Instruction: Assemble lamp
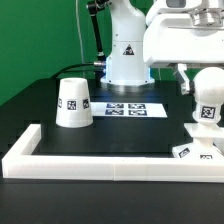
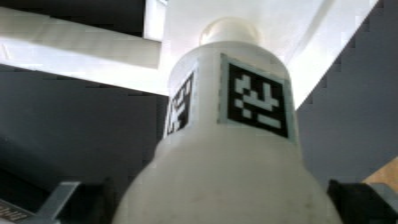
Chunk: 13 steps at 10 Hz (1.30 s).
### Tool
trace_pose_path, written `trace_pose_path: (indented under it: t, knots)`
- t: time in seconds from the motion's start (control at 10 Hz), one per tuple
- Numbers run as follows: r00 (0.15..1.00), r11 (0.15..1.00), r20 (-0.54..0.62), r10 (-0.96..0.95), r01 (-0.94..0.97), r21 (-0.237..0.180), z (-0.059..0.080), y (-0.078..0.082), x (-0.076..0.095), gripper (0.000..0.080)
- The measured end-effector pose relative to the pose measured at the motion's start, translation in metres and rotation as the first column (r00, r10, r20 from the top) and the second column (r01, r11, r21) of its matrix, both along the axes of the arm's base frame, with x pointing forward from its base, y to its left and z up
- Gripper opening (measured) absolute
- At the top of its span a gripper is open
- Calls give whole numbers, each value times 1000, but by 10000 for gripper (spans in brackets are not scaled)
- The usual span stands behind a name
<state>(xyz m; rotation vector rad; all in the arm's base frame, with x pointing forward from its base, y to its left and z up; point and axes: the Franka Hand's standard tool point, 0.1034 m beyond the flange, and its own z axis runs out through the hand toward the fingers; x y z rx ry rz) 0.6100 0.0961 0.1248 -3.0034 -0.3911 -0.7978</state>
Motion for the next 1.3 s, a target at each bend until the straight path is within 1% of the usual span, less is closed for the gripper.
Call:
trace_pose_path:
  t: [0.3,0.7,0.9,1.1,1.2,1.3]
  knots:
    - [1000,1000,21,1,-1,0,-1,0,-3,579]
    - [997,1000,77,1,-1,2,-5,0,-15,579]
    - [995,1000,100,1,-1,2,-4,-1,-14,579]
    - [997,1000,71,-3,3,1,-4,-3,-13,580]
    - [998,1000,67,-5,5,1,-2,-5,-12,673]
    - [998,1000,67,-6,6,1,-2,-5,-12,695]
